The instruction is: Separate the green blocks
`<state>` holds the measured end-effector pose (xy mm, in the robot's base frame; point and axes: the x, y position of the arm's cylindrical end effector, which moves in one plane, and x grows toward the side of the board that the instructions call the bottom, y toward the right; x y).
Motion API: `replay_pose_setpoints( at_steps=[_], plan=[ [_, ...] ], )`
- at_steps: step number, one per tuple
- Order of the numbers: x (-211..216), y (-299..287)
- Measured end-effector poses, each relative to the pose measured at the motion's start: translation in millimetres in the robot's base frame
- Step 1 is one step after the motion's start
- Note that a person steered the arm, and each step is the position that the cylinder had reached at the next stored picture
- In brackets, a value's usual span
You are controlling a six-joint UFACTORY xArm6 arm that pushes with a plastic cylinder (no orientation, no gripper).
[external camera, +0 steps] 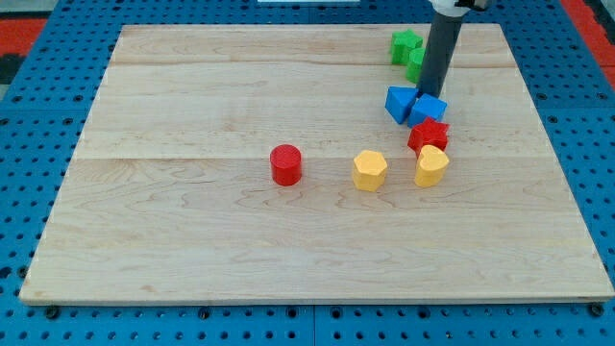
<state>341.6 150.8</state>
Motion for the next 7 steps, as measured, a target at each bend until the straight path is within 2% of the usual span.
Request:
replay_pose_setpoints(
  at_steps=[2,3,6,7],
  plan=[
    [0.0,-37.1],
    [-2.7,-37.4],
    [1.9,37.5],
    [-32.6,2.2]
  ],
)
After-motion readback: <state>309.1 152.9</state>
